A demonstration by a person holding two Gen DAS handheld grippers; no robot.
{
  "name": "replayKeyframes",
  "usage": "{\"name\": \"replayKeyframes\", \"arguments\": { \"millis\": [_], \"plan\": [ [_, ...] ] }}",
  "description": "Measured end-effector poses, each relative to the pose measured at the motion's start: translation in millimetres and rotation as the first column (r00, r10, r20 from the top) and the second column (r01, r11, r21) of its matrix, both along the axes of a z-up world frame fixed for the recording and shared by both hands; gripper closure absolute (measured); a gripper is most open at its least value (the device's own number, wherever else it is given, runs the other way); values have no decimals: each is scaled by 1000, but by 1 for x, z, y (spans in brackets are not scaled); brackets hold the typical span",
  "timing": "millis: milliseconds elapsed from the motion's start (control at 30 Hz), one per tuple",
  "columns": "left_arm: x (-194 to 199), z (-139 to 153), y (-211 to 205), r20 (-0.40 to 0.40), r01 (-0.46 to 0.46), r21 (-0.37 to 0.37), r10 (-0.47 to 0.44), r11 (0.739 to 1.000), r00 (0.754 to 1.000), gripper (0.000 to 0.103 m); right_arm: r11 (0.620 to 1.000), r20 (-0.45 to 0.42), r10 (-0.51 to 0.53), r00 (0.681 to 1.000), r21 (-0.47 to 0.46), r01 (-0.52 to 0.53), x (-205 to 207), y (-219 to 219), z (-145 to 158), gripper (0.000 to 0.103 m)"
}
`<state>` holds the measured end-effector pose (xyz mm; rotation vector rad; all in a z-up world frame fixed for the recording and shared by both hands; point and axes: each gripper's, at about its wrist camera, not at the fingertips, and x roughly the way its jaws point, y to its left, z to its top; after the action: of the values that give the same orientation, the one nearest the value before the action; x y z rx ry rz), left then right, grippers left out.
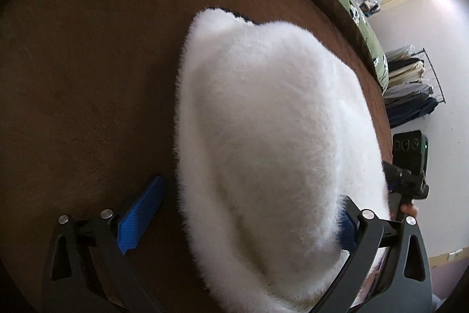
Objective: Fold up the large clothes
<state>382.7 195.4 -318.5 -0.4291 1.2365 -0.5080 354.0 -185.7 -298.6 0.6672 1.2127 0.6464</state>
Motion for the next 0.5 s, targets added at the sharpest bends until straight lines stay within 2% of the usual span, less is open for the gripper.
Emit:
{"name": "replayKeyframes", "arguments": {
  "millis": [100, 167, 267, 367, 500],
  "plan": [
    [5, 1, -7, -21, 34, -10, -35, 999, 999, 6, 999, -10, -2, 1000, 34, 3, 1, 0, -4, 6],
    [6, -2, -14, -47, 62, -55, -65, 997, 997, 7, 999, -15, 1, 1000, 42, 0, 6, 4, -6, 6],
    [7, -3, -30, -47, 94, -32, -95, 995, 994, 6, 999, -18, 23, 1000, 46, -22, 9, 11, -4, 6],
    [8, -5, -32, -66, 86, -75, -91, 994, 994, 7, 997, -4, 77, 997, 6, -77, 10, 31, -2, 4],
    [7, -8, -40, -80, 95, -154, -108, 984, 991, 7, 997, 3, 71, 997, -23, -71, 8, 38, -4, 4]
  ]
}}
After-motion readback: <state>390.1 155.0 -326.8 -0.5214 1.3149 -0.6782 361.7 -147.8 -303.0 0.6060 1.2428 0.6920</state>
